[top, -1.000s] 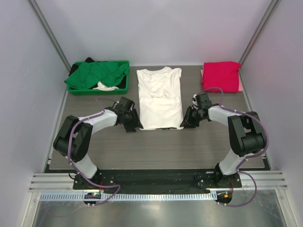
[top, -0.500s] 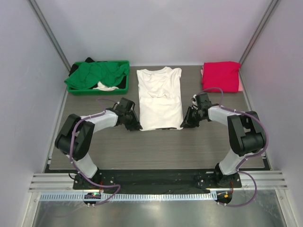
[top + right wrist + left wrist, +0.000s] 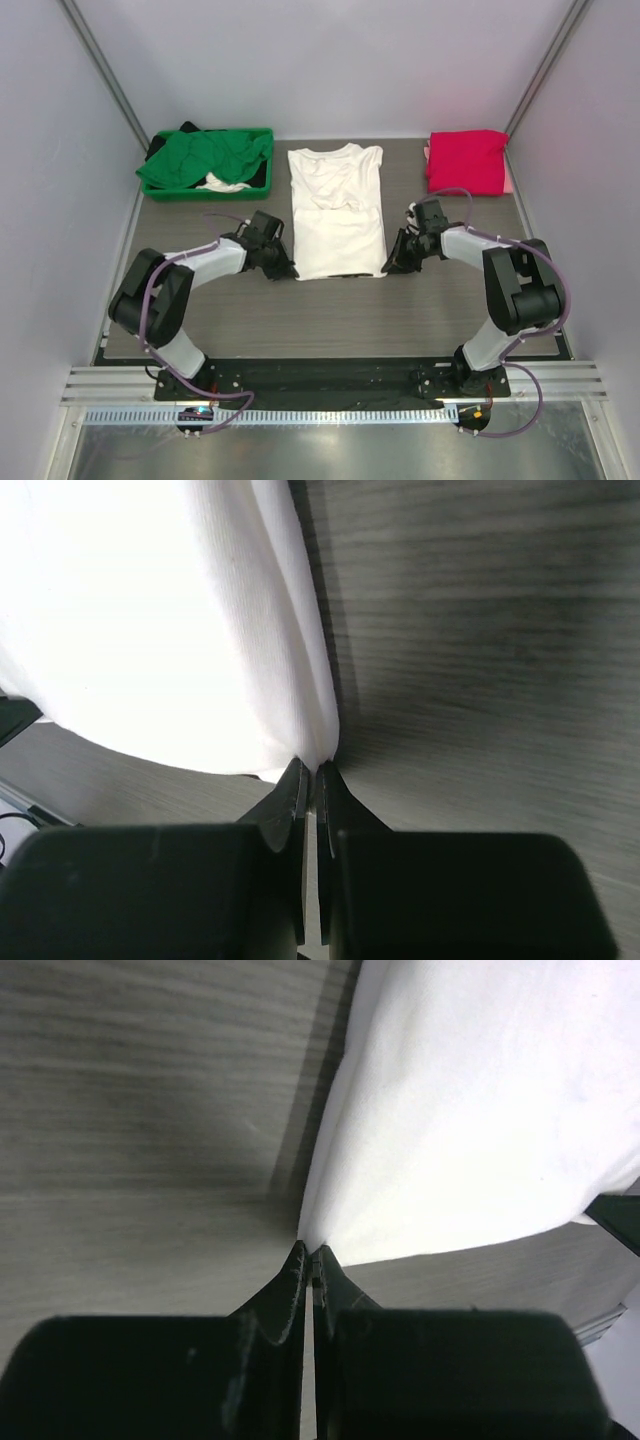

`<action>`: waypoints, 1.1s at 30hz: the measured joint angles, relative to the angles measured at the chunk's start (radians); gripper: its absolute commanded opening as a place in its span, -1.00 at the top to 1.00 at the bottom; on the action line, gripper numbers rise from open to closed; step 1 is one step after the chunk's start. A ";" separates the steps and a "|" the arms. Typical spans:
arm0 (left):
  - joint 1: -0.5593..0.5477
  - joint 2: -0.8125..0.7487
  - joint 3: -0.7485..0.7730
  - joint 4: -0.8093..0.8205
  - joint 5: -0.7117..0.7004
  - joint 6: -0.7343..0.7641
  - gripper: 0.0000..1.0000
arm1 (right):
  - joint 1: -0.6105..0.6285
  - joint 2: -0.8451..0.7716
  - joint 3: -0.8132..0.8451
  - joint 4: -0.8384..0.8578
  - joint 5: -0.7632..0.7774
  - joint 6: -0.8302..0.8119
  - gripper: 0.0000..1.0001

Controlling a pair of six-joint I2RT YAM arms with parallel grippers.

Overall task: Fold and stack the t-shirts
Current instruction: Fold the tshirt

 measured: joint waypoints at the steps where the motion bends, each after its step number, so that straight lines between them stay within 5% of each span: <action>1: -0.006 -0.019 -0.008 -0.007 -0.001 -0.005 1.00 | 0.000 -0.014 -0.010 -0.007 0.000 0.001 0.97; 11: -0.166 -0.358 -0.104 -0.134 -0.067 -0.067 1.00 | 0.019 -0.394 -0.097 -0.200 0.004 0.035 0.98; 22: -0.598 -0.787 -0.127 -0.438 -0.250 -0.298 0.99 | 0.073 -0.985 -0.090 -0.620 0.042 0.139 0.97; 33: -0.681 -0.852 0.022 -0.625 -0.435 -0.396 1.00 | 0.080 -1.039 0.032 -0.786 0.078 0.208 0.98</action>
